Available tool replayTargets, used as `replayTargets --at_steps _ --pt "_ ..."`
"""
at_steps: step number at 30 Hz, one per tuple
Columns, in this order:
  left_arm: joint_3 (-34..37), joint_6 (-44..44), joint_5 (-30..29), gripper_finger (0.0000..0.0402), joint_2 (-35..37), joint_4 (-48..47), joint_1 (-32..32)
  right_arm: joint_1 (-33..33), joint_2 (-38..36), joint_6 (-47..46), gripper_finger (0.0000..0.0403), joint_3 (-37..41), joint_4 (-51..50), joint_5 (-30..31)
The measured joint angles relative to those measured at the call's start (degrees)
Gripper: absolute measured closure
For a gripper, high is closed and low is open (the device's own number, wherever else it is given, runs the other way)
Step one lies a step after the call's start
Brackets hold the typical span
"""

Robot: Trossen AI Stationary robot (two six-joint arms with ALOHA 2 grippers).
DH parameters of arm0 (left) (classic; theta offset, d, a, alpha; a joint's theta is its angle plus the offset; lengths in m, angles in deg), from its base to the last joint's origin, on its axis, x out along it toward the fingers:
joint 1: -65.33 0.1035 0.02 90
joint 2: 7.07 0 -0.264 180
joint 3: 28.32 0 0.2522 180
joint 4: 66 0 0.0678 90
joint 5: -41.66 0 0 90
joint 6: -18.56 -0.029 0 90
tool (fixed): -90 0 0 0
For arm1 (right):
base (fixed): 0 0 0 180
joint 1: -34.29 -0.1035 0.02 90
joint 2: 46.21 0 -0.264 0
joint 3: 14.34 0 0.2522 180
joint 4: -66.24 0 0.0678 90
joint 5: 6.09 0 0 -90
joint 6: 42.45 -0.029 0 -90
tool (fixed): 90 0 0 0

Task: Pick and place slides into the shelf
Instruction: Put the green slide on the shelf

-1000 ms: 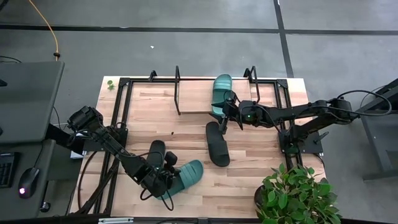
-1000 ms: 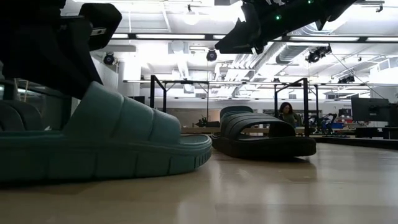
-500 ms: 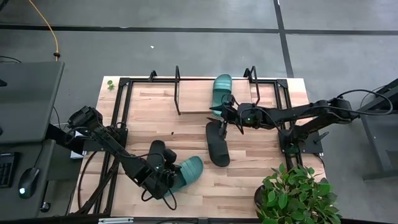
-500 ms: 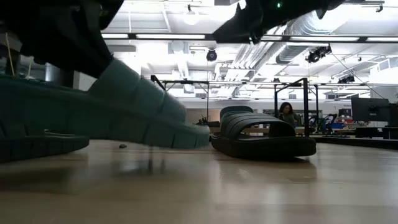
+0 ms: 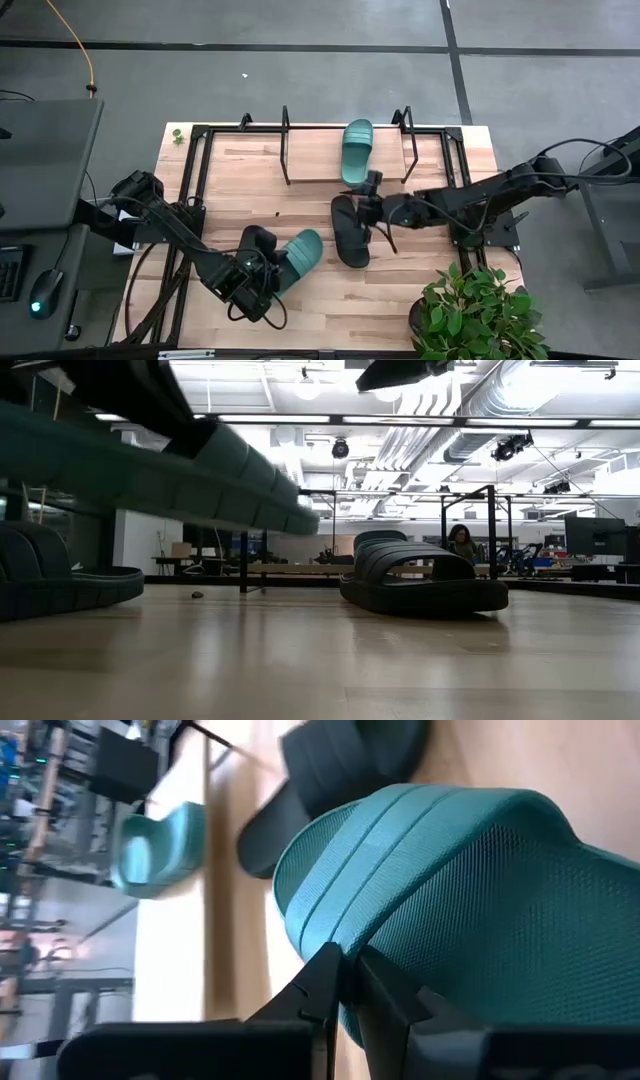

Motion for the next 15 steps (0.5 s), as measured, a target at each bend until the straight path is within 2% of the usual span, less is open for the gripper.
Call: replayTargets --at_steps 9,15 --pt "-7.6 -0.28 -2.79 0.0394 0.02 -6.1 3.47 -9.33 0.59 10.45 0.0212 -0.1 0.21 7.92" --pt "-10.1 -5.15 -2.8 0.0379 0.02 -6.07 8.12 -13.91 2.57 17.75 0.0212 -0.12 2.33 11.31"
